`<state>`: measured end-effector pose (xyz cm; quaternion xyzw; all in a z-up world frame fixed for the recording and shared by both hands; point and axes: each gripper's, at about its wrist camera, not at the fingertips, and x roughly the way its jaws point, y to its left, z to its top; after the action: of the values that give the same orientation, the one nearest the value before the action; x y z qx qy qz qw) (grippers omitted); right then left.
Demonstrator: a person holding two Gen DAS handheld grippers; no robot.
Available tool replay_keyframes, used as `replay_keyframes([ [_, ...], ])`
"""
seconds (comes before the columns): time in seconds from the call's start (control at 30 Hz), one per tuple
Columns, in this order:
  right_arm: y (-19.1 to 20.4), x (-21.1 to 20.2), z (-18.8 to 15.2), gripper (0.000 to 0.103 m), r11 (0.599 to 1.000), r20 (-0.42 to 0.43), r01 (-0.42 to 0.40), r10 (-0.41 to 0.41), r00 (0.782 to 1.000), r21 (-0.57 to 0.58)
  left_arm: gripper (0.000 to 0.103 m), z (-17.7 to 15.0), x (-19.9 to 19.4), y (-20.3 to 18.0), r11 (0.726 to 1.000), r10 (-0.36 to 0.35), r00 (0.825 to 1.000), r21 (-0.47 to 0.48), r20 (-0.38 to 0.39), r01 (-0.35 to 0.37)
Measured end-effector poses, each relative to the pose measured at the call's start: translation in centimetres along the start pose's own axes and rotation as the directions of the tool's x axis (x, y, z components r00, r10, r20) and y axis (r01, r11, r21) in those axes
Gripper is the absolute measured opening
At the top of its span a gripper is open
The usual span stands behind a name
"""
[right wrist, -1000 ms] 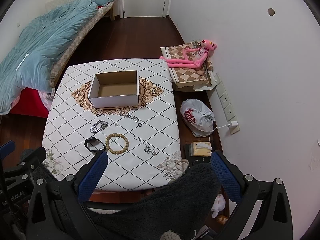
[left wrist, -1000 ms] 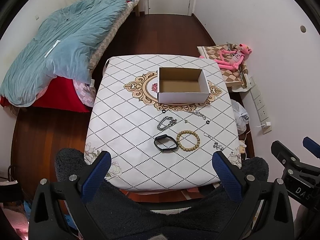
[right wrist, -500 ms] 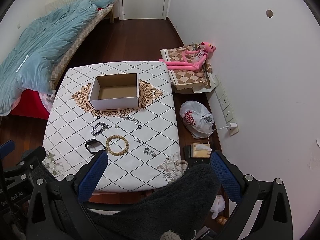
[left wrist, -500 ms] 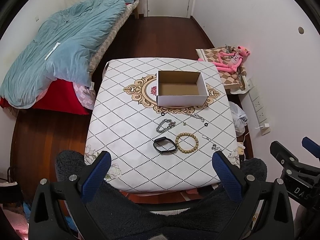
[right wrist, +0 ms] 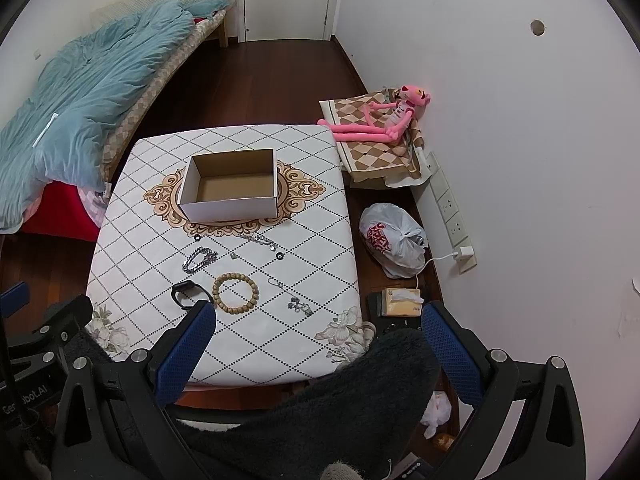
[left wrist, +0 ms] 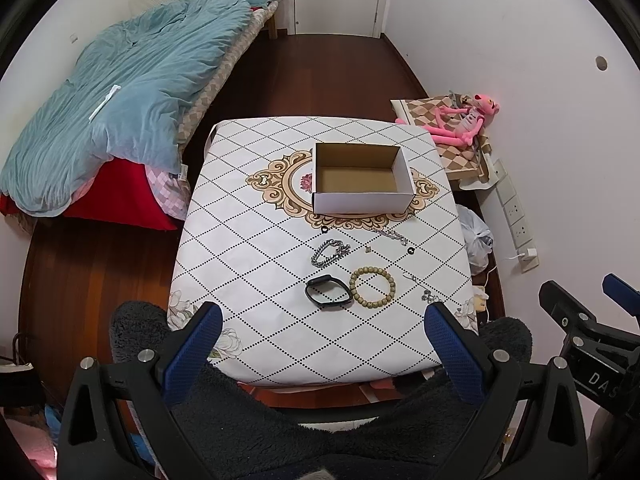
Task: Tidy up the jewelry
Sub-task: 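Grasp the black watch band with the left tool while the right tool grasps the wooden bead bracelet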
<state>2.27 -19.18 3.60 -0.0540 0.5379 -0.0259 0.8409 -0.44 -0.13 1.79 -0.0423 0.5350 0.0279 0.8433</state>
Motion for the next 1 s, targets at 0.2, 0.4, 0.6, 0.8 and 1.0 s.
replay_keyframes([
  [0.2,0.0,0.6,0.3,0.103,1.0,-0.004,-0.006,0.006,1.0,0.011,0.103,0.4,0.7,0.1,1.0,-0.008,1.0,-0.015,0.015,0.009],
  [0.4,1.0,6.2,0.7,0.103,1.0,-0.068,-0.008,0.009,0.998,0.017,0.103,1.5,5.9,1.2,0.995,0.093,0.996,-0.031,0.012,-0.092],
  [0.6,2.9,15.4,0.3,0.102,1.0,-0.197,-0.027,0.028,0.98,0.01,0.103,2.1,12.8,2.8,0.979,0.202,0.977,-0.012,-0.066,-0.203],
  [0.8,4.9,22.8,-0.6,0.096,0.998,-0.286,-0.05,0.055,0.957,0.025,0.103,1.8,17.6,4.0,0.974,0.225,0.966,-0.001,-0.129,-0.227],
  [1.0,6.8,27.1,-1.3,0.086,0.996,-0.334,-0.089,0.092,0.938,0.024,0.103,1.8,20.6,4.2,0.972,0.231,0.957,-0.002,-0.178,-0.235],
])
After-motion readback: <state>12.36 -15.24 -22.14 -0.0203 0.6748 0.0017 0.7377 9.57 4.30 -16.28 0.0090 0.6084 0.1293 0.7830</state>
